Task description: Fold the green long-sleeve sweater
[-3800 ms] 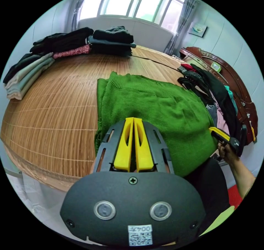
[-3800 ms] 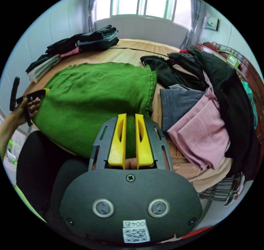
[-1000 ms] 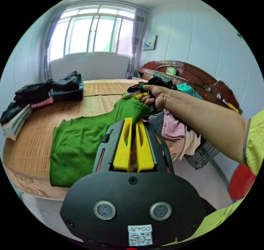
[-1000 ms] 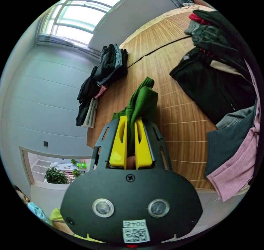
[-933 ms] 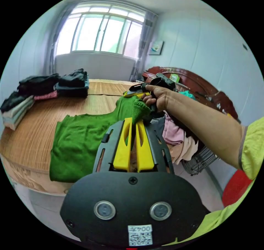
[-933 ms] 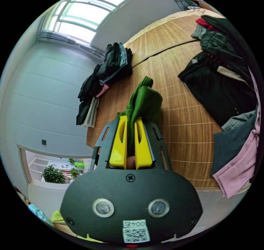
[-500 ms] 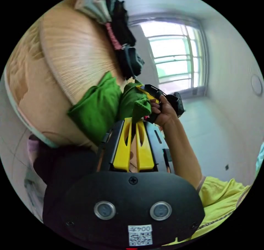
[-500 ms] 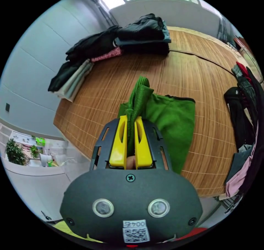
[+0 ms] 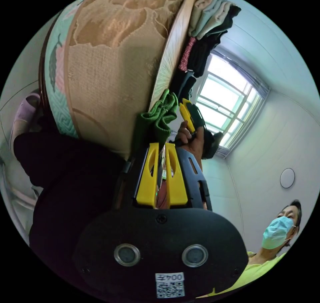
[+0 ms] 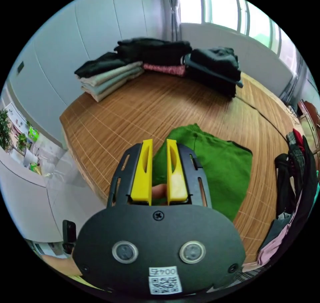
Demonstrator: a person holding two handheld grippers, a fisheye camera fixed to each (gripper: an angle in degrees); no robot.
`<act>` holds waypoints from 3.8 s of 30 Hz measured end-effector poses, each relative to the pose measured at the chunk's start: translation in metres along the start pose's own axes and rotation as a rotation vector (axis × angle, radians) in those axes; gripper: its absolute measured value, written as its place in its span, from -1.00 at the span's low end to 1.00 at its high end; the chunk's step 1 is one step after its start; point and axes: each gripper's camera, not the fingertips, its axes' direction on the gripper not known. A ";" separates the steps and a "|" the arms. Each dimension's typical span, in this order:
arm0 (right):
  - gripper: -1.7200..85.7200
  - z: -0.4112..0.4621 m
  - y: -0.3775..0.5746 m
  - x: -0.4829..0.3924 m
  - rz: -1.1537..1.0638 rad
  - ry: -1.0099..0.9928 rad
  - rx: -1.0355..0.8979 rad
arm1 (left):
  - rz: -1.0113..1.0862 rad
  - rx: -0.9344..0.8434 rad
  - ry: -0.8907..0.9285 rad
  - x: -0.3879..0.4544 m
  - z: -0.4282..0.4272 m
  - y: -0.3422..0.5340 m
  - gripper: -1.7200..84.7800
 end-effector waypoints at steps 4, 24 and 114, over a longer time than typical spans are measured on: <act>-0.80 -0.105 0.053 0.057 0.079 -0.099 0.215 | 0.082 0.045 0.007 0.040 -0.030 0.034 -0.93; -0.67 -0.111 0.352 0.223 0.695 -0.551 -0.098 | 1.041 -0.104 -0.785 0.220 0.297 0.159 -0.96; -0.86 -0.163 0.374 0.322 0.906 -0.550 0.150 | 1.290 -0.508 -1.019 0.006 0.262 0.222 -0.95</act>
